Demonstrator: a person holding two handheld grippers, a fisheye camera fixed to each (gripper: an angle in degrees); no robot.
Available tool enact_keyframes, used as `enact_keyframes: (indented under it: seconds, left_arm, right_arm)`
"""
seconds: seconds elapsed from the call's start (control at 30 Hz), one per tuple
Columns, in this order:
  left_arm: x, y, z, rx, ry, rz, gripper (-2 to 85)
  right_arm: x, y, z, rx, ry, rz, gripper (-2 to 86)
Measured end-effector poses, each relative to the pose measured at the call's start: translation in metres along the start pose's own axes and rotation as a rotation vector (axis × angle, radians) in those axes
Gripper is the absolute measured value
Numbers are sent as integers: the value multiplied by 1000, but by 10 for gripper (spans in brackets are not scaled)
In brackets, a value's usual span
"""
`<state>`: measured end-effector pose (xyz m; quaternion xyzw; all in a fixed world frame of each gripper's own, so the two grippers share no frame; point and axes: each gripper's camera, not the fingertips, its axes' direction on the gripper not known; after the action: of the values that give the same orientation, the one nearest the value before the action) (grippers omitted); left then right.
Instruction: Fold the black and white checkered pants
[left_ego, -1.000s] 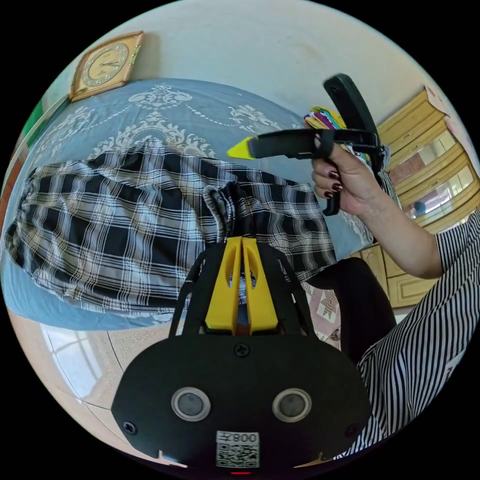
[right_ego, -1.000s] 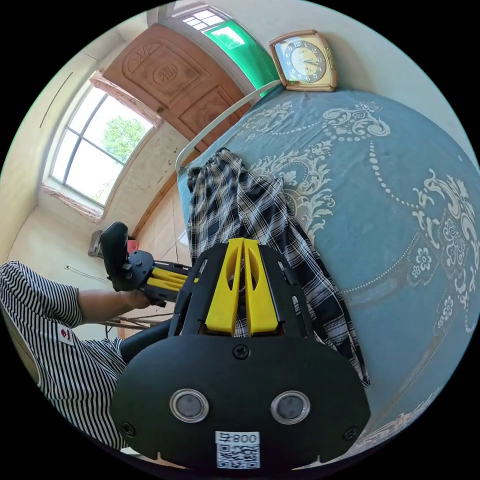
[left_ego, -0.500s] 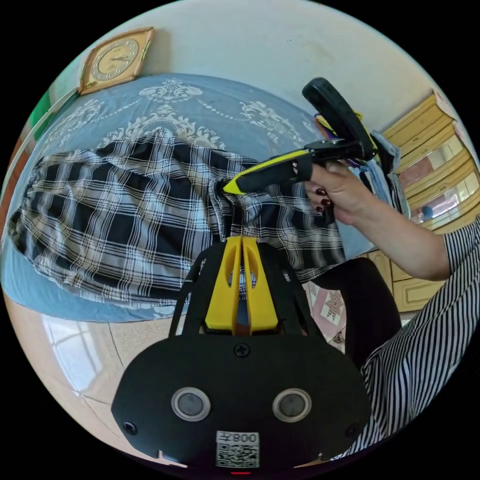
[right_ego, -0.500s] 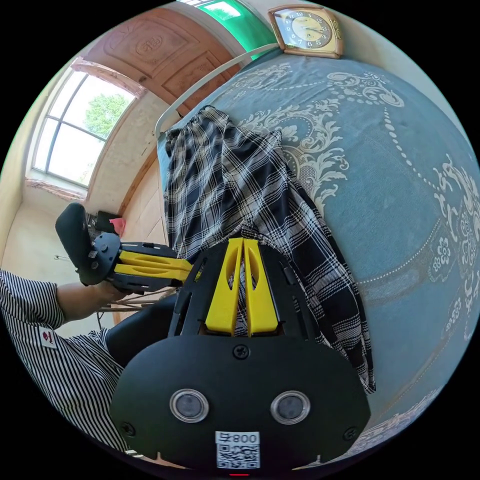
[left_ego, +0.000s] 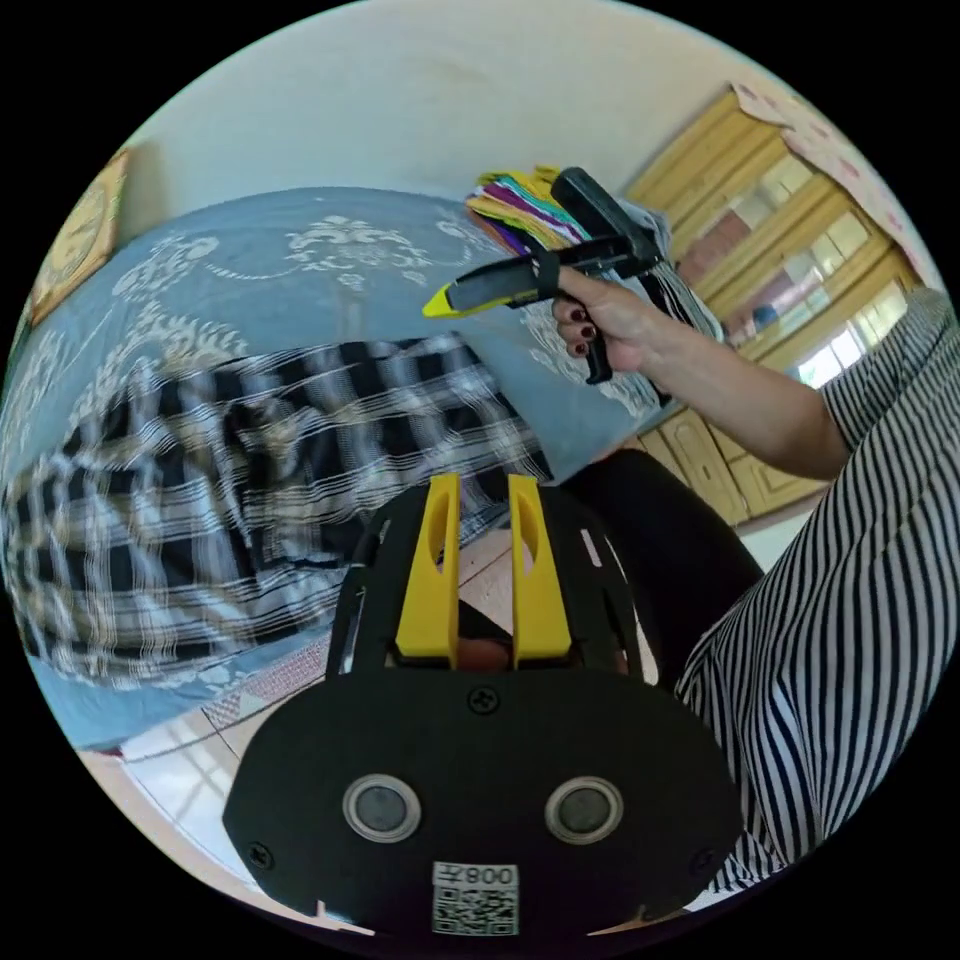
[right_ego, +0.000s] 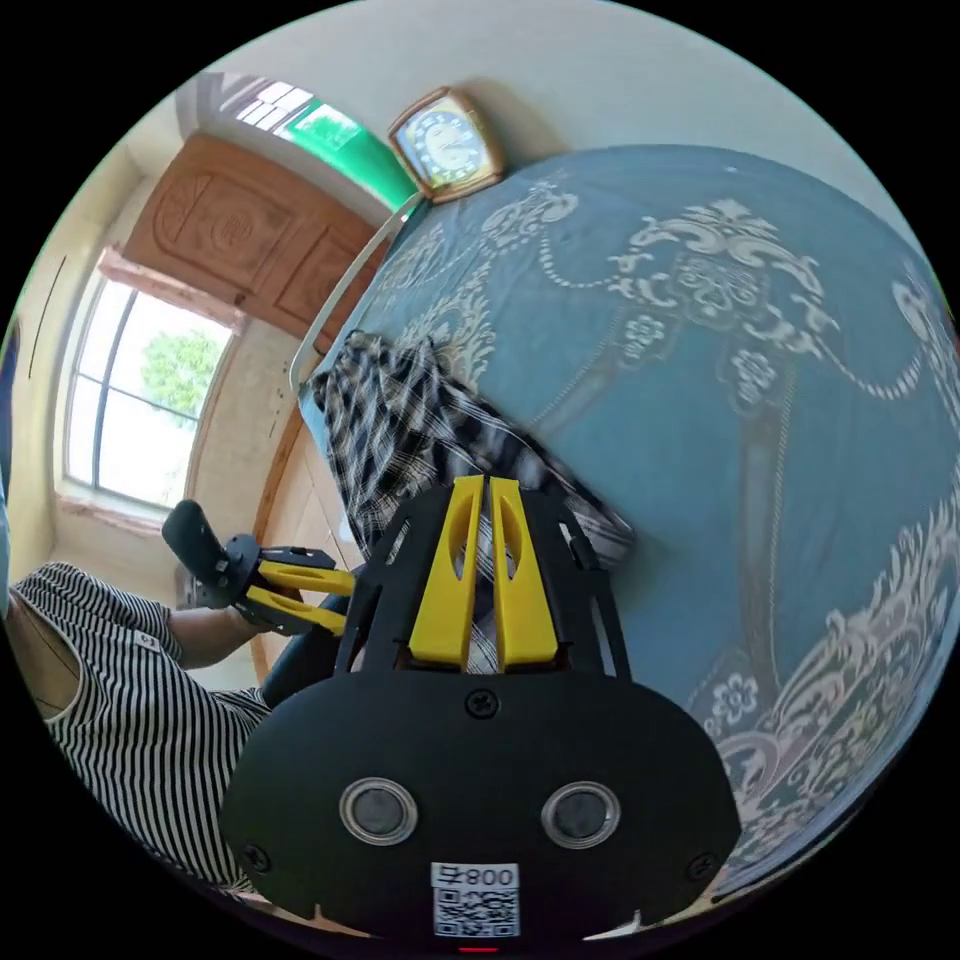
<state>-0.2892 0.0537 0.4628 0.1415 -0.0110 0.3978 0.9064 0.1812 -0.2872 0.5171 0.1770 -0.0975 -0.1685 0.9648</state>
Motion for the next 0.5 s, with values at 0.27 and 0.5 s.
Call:
enact_keyframes:
  seconds: [0.27,0.5]
  left_arm:
    - [105,-30,81,-230,-286,367,99]
    - [140,-27,120,-227,-505,396,47]
  right_arm:
    - [52,57,-23,36,-21,232,38]
    - [65,61,-26,51,-48,267,61]
